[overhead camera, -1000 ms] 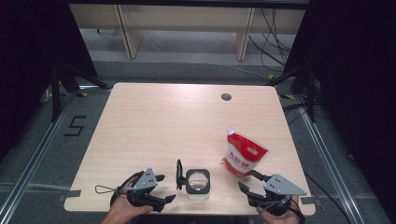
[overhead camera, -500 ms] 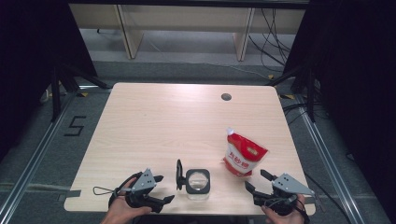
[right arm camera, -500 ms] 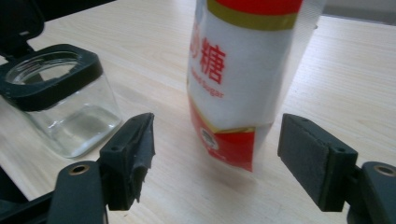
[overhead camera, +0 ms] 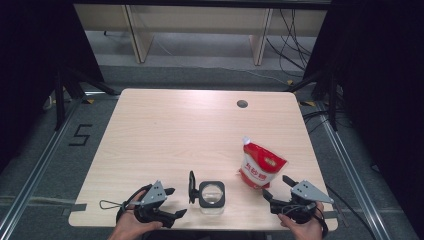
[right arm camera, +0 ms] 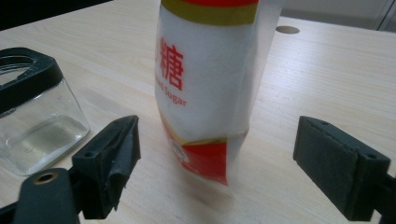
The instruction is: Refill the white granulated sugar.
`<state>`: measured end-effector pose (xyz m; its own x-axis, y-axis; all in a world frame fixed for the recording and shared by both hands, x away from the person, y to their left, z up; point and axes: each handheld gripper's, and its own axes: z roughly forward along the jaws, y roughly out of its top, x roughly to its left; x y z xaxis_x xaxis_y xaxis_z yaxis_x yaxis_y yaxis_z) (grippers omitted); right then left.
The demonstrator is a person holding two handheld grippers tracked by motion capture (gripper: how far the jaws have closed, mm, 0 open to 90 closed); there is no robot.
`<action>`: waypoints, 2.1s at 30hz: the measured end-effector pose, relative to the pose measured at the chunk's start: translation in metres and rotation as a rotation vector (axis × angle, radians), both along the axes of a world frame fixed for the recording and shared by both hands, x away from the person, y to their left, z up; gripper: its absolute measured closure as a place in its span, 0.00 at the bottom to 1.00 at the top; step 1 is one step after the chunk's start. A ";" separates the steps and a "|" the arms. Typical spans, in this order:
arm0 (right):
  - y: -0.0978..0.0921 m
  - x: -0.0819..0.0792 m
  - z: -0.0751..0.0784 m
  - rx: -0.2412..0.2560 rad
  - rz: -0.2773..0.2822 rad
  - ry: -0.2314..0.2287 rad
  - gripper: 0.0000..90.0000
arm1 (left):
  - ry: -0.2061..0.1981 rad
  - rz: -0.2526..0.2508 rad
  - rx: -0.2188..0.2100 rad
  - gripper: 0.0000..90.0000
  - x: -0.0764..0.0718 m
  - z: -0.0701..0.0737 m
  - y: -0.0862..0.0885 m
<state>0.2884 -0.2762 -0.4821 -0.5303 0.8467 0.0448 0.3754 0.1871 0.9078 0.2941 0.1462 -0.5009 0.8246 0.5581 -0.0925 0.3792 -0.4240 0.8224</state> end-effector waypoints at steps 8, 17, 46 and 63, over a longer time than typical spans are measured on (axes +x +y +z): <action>0.003 0.013 0.000 -0.025 0.048 -0.059 0.17 | 0.001 -0.002 0.016 0.23 0.000 0.000 -0.001; 0.012 0.037 -0.012 0.026 0.092 -0.048 0.18 | -0.001 -0.007 -0.004 0.25 -0.001 0.000 -0.002; 0.022 0.053 -0.023 0.043 0.125 -0.103 0.21 | 0.011 -0.028 0.032 0.25 0.000 0.000 -0.001; 0.024 0.061 -0.028 0.066 0.148 -0.128 0.27 | -0.009 -0.040 0.028 0.25 0.001 -0.003 -0.002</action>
